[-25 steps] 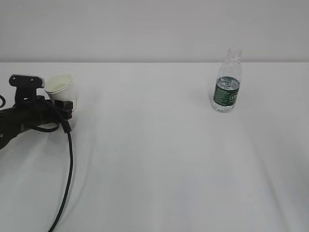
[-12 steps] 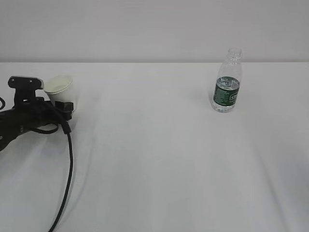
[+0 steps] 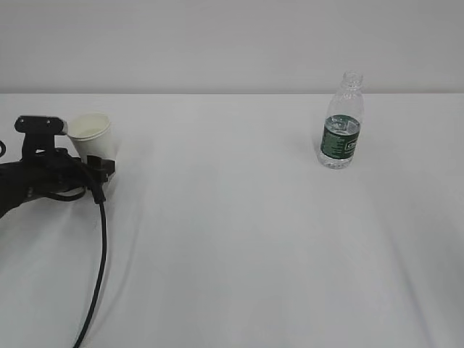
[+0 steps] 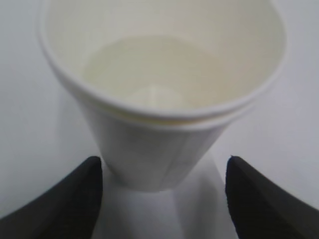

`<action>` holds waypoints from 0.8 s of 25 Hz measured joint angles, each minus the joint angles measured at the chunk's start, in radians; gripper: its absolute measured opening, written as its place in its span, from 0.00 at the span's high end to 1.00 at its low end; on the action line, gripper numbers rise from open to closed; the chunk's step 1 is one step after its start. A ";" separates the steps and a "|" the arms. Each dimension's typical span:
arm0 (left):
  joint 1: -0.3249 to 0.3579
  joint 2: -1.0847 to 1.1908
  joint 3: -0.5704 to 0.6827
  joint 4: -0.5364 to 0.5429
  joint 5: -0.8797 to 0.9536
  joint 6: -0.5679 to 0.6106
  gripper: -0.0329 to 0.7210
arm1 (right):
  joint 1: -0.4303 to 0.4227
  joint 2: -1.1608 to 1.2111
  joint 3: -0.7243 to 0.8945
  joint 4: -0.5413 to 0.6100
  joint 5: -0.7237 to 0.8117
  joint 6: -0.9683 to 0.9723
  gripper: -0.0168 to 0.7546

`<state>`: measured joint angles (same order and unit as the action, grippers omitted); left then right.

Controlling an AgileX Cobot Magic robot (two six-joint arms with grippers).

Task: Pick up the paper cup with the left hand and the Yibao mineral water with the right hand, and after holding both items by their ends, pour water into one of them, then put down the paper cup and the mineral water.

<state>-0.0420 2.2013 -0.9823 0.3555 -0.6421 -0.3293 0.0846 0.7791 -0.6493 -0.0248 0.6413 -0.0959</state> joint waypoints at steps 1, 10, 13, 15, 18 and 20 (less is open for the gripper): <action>0.000 -0.009 0.000 0.007 0.019 -0.002 0.22 | 0.000 0.000 0.000 0.000 0.000 0.000 0.24; 0.000 -0.098 0.008 0.041 0.171 -0.012 0.21 | 0.000 0.000 0.000 0.000 0.000 0.000 0.24; 0.000 -0.144 0.017 0.045 0.195 -0.012 0.21 | 0.000 0.000 0.000 0.000 0.000 0.000 0.24; 0.000 -0.171 0.020 0.047 0.221 -0.012 0.21 | 0.000 0.000 0.000 0.006 0.001 0.000 0.24; 0.000 -0.206 0.029 0.052 0.254 -0.012 0.21 | 0.000 0.000 0.000 0.017 0.002 -0.002 0.24; 0.000 -0.232 0.040 0.052 0.277 -0.012 0.21 | 0.000 0.000 0.000 0.025 0.002 -0.002 0.24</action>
<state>-0.0420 1.9692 -0.9419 0.4077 -0.3656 -0.3410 0.0846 0.7791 -0.6493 0.0000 0.6435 -0.0976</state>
